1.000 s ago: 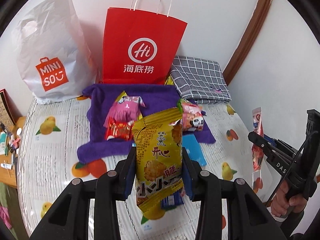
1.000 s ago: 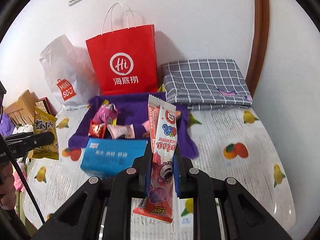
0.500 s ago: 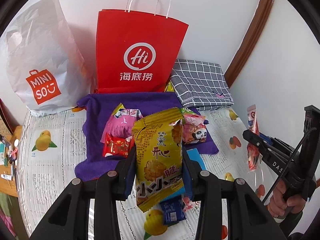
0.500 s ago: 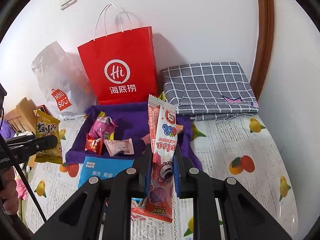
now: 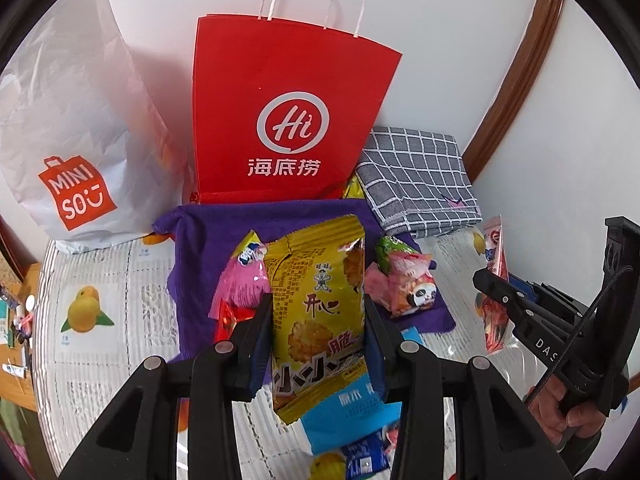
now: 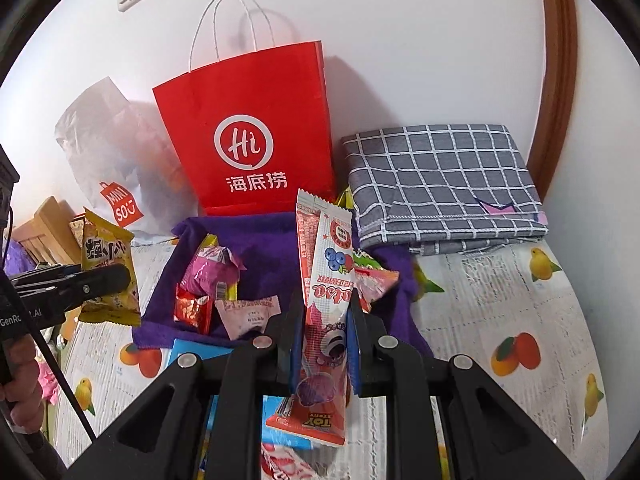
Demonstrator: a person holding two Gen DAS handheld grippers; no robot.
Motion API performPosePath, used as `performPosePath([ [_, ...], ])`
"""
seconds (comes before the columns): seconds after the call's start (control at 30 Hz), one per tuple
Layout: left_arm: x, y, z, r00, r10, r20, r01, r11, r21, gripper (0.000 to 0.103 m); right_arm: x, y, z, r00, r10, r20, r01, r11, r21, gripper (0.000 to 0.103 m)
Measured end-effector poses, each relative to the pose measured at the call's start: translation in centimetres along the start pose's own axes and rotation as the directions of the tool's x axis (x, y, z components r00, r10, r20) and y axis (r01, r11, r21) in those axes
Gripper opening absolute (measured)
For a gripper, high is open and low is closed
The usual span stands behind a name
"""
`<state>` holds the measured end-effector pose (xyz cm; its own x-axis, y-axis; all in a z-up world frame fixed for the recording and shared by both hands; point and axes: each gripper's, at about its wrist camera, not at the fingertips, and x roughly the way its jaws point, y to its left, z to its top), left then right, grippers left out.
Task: Organize snacks
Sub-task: 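Carry the long packet in the right tool and yellow bag in the left toward the towel, then lower the yellow bag and long packet onto the towel with both tools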
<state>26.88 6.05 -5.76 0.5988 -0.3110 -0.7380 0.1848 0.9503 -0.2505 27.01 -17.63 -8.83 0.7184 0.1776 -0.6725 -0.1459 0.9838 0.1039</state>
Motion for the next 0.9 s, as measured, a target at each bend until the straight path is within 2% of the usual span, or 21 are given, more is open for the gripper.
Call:
performPosePath([
  [0.53, 3.2, 2.0, 4.0, 1.0, -0.021, 0.022, 0.021, 0.999, -0.026, 0.038, 4.6, 1.0, 2.7, 1.0, -0.003, 0.004, 0.003, 1.0, -0.019, 0.018],
  [0.9, 6.4, 3.5, 3.3, 0.999, -0.032, -0.018, 0.031, 0.997, -0.07, 0.038, 8.3, 1.0, 2.8, 0.999, 0.019, -0.027, -0.02, 1.0, -0.023, 0.018],
])
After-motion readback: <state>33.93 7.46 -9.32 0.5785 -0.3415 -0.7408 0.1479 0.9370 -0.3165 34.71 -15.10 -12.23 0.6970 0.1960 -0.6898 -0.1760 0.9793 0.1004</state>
